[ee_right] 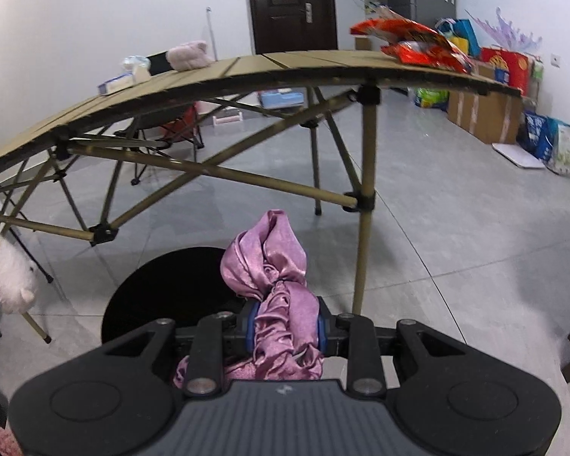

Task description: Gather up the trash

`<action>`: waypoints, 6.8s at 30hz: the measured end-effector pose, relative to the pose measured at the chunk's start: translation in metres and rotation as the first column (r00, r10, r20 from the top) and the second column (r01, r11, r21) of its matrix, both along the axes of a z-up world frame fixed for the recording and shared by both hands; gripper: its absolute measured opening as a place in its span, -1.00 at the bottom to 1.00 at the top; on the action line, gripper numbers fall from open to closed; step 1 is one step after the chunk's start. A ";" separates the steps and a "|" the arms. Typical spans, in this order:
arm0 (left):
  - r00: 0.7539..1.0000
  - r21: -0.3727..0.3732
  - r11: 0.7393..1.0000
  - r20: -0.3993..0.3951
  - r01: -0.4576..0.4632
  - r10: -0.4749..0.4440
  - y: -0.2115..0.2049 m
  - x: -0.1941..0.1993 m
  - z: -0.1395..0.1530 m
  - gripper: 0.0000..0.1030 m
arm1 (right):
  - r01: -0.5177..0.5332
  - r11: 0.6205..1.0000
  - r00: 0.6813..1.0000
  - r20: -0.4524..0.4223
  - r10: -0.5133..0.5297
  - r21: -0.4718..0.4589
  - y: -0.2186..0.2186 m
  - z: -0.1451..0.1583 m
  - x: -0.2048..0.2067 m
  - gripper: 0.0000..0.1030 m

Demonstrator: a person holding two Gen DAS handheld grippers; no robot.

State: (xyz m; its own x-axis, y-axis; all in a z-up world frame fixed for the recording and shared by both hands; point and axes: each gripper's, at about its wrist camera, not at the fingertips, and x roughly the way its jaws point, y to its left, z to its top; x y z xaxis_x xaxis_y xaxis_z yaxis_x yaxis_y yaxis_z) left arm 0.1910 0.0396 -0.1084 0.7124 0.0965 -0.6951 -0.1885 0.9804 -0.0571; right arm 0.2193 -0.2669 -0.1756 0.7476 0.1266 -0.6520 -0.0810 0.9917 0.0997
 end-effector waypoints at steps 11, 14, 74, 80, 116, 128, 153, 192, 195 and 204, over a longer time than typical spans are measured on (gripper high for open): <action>0.999 -0.010 1.000 -0.052 -0.018 0.018 -0.005 0.020 -0.009 -0.05 | 0.042 0.999 0.999 -0.026 -0.042 0.006 -0.010 -0.007 0.011 -0.47; 0.998 -0.012 1.000 -0.061 -0.020 0.019 -0.008 0.024 -0.010 -0.05 | 0.061 0.998 0.998 -0.031 -0.060 0.012 -0.014 -0.009 0.015 -0.47; 0.941 -0.022 0.999 -0.335 0.047 -0.052 -0.135 0.137 -0.085 0.02 | 0.244 0.969 0.963 -0.110 -0.246 -0.027 -0.066 -0.044 0.041 -0.47; 0.944 -0.025 0.999 -0.326 0.048 -0.053 -0.137 0.136 -0.082 1.00 | 0.242 0.970 0.963 -0.113 -0.244 -0.028 -0.061 -0.044 0.044 -0.47; 0.957 -0.025 1.000 -0.290 0.011 -0.017 -0.089 0.113 -0.056 1.00 | 0.122 0.992 0.982 -0.144 -0.124 -0.020 -0.030 -0.027 0.048 -0.47; 0.967 -0.046 0.996 -0.245 -0.075 0.062 -0.037 0.097 -0.039 1.00 | -0.019 1.000 0.987 -0.159 0.017 -0.006 0.033 -0.010 0.068 -0.47; 0.953 -0.047 0.976 -0.231 -0.214 0.198 0.042 0.067 -0.034 1.00 | -0.154 0.988 0.953 -0.268 0.144 -0.015 0.126 -0.029 0.112 -0.45; 0.983 -0.095 0.982 -0.094 -0.166 0.157 0.042 0.039 0.003 1.00 | -0.091 0.996 0.972 -0.219 0.090 0.006 0.113 -0.005 0.100 1.00; 0.987 -0.111 0.982 -0.058 -0.153 0.147 0.038 0.033 0.015 1.00 | -0.084 0.996 0.979 -0.185 0.086 0.020 0.107 0.010 0.093 1.00; 0.992 -0.143 0.985 0.071 -0.095 0.106 0.020 0.018 0.064 1.00 | -0.055 0.997 0.995 -0.075 0.058 0.047 0.077 0.056 0.070 1.00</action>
State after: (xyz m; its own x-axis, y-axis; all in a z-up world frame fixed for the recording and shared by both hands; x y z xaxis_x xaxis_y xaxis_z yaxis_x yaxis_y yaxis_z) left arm 0.2094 0.0594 -0.0449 0.7566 0.0768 -0.6493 -0.2756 0.9380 -0.2102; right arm 0.2890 -0.1900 -0.1194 0.6867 0.1976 -0.6996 -0.1274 0.9802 0.1518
